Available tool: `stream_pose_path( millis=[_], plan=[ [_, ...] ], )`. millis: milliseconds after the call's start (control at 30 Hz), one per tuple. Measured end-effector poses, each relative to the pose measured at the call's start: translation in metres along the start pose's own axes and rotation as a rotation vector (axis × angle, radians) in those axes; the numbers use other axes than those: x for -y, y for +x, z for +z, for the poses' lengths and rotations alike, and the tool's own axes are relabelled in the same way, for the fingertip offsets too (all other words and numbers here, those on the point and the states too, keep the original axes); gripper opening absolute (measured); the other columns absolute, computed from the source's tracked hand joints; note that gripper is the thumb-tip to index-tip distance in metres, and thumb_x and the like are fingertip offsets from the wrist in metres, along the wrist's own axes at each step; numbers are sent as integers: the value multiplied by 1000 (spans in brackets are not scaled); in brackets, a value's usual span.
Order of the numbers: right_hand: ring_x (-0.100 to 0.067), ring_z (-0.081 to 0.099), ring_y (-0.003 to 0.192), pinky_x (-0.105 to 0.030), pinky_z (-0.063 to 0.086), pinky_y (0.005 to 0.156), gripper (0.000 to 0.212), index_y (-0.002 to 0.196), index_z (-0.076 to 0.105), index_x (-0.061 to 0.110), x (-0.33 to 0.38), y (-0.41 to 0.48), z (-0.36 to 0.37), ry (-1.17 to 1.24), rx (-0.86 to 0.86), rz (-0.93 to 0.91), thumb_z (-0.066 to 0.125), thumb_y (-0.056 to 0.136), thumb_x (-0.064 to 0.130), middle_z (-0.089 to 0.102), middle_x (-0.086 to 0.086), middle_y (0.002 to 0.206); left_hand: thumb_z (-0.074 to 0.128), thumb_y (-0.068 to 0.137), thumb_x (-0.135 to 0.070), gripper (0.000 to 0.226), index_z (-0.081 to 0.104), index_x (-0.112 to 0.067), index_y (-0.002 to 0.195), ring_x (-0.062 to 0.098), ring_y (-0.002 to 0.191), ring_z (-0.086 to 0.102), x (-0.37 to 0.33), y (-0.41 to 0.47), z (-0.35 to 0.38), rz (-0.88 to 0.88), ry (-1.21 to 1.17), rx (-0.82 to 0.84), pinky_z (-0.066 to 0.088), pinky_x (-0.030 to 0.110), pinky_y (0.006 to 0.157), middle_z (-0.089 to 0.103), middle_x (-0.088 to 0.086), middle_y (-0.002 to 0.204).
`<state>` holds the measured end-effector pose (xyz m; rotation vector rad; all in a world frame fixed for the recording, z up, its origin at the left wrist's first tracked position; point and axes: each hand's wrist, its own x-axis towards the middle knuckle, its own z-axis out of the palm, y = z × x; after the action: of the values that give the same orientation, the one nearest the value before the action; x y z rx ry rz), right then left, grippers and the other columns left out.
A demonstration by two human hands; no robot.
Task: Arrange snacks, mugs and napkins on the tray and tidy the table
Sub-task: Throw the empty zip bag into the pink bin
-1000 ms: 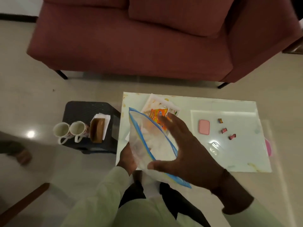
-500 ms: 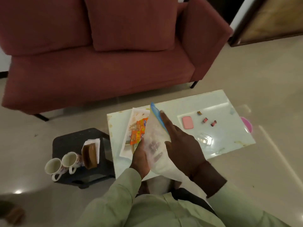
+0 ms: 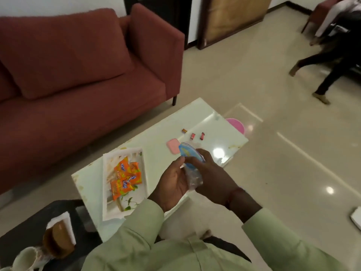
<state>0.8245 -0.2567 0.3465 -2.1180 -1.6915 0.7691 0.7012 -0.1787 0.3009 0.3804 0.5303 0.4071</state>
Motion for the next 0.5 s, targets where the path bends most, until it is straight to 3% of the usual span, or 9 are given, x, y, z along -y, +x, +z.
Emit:
stream_pose_path(
  millis=[67, 167, 233, 300, 367, 433, 500],
  plan=[
    [-22, 60, 105, -8, 40, 81, 60, 129, 54, 34, -24, -8, -15, 117, -99, 33, 76, 76, 17, 41, 1, 136, 59, 88, -32, 30, 70, -25, 115, 22, 111, 65, 5, 14, 18, 51, 319, 1, 54, 35, 92, 69, 6, 122],
    [-18, 61, 97, -5, 38, 79, 38, 105, 66, 21, -67, -21, -38, 250, -241, 114, 81, 71, 15, 58, -3, 114, 66, 87, -37, 19, 67, -45, 104, 13, 105, 63, 16, 38, 41, 189, 986, -112, 52, 20, 79, 69, -14, 111],
    [-17, 61, 91, -9, 41, 77, 29, 90, 68, 20, -95, -26, -52, 375, -342, 228, 82, 68, 9, 65, -2, 100, 78, 71, -49, 52, 52, -53, 116, 2, 114, 54, 25, 54, 48, 264, 1191, -141, 45, 15, 81, 53, -21, 127],
    [-18, 61, 82, -21, 47, 75, 28, 82, 67, 19, -123, -30, -68, 563, -356, 360, 78, 68, -2, 67, -1, 89, 86, 54, -58, 98, 28, -61, 134, -8, 129, 38, 41, 70, 61, 243, 1286, 8, 41, 18, 94, 33, -27, 144],
    [-23, 61, 74, -32, 51, 70, 22, 84, 70, 6, -147, -31, -80, 842, -321, 389, 70, 71, -12, 66, -8, 81, 87, 45, -65, 128, 7, -57, 144, -5, 141, 22, 55, 85, 78, 273, 1513, 151, 35, 28, 107, 16, -29, 153],
    [-29, 60, 77, -35, 51, 68, 17, 95, 64, -12, -168, -33, -91, 1079, -304, 386, 61, 78, -15, 63, -20, 84, 84, 43, -70, 134, 3, -51, 147, 0, 146, 11, 70, 103, 99, 366, 1690, 220, 31, 32, 110, 10, -27, 156],
    [-33, 54, 83, -41, 46, 74, 16, 100, 56, -18, -187, -28, -102, 1268, -291, 367, 54, 86, -13, 56, -24, 91, 86, 44, -65, 125, 16, -48, 146, -3, 142, 18, 82, 124, 120, 415, 1640, 244, 33, 22, 108, 18, -21, 154]
  ],
)
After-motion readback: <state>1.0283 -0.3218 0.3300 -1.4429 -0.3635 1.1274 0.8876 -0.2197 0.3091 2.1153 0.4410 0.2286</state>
